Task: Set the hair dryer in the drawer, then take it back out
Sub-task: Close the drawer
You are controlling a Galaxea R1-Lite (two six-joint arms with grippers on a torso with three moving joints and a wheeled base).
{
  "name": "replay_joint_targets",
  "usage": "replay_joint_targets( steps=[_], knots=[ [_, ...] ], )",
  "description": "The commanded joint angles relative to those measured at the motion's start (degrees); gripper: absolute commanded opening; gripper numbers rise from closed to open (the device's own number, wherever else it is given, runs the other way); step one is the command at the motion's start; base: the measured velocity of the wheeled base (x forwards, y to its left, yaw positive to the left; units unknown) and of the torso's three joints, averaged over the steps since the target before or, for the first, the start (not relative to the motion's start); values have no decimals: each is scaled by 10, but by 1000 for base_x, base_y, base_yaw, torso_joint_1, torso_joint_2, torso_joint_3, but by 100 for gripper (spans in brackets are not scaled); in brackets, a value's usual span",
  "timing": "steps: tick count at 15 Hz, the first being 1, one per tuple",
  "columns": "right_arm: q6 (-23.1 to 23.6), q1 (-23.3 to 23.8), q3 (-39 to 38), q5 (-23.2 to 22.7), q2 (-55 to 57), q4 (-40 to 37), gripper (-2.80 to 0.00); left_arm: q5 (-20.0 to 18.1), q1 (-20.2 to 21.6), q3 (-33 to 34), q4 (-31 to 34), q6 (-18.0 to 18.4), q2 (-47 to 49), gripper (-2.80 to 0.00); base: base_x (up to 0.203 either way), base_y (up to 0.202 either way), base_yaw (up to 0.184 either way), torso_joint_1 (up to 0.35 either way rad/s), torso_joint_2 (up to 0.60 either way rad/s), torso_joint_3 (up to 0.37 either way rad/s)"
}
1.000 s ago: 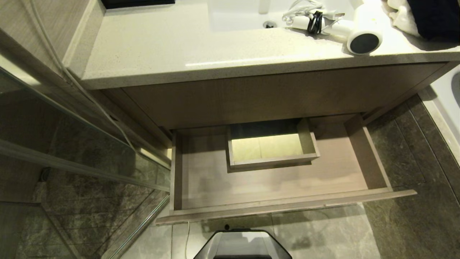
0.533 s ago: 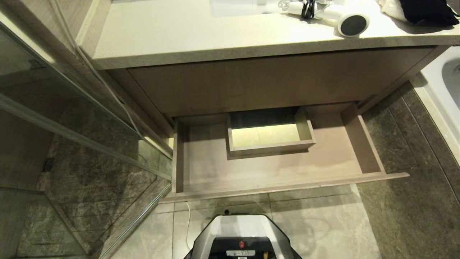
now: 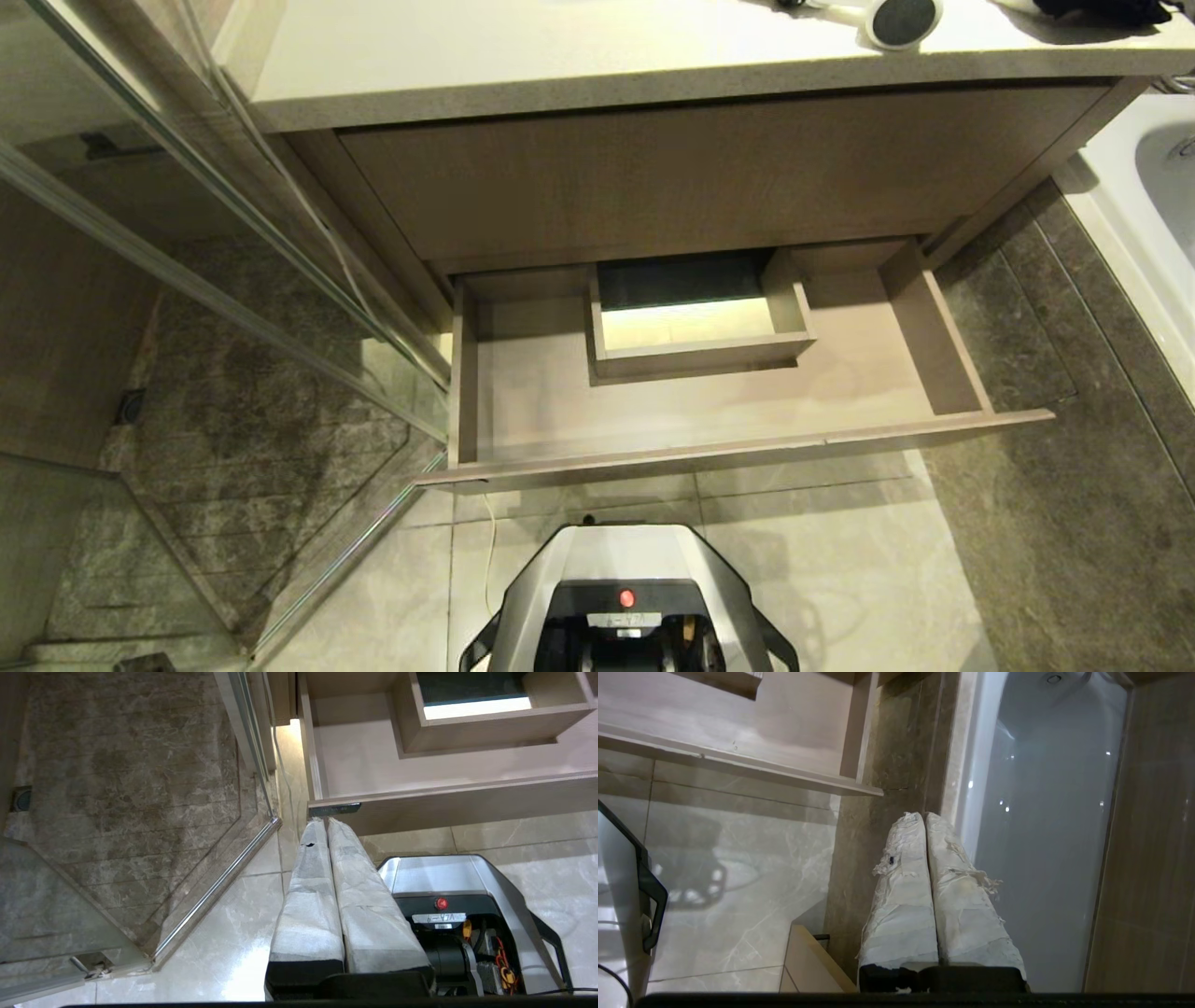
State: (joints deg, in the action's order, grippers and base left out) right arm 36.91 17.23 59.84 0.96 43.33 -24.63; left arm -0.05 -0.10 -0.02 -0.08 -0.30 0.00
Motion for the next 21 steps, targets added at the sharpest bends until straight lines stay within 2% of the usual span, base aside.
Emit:
replay_joint_targets(
  steps=[1, 7, 13, 16, 21],
  knots=[
    [-7, 0, -12, 1, -4, 1, -280, 0, 0, 0, 0, 0, 0, -280, 0, 0, 0, -195, 330, 98],
    [-10, 1, -53, 31, -4, -4, -280, 0, 0, 0, 0, 0, 0, -280, 0, 0, 0, -223, 361, 129],
    [-10, 4, -89, 32, 20, 3, -280, 0, 0, 1, 0, 0, 0, -280, 0, 0, 0, -357, 525, 172],
    [-10, 4, -103, 31, 72, 0, -280, 0, 0, 1, 0, 0, 0, -280, 0, 0, 0, -314, 419, 118],
    [-9, 12, -85, 31, 193, 2, -280, 0, 0, 0, 0, 0, 0, -280, 0, 0, 0, -66, 408, 323]
  ],
)
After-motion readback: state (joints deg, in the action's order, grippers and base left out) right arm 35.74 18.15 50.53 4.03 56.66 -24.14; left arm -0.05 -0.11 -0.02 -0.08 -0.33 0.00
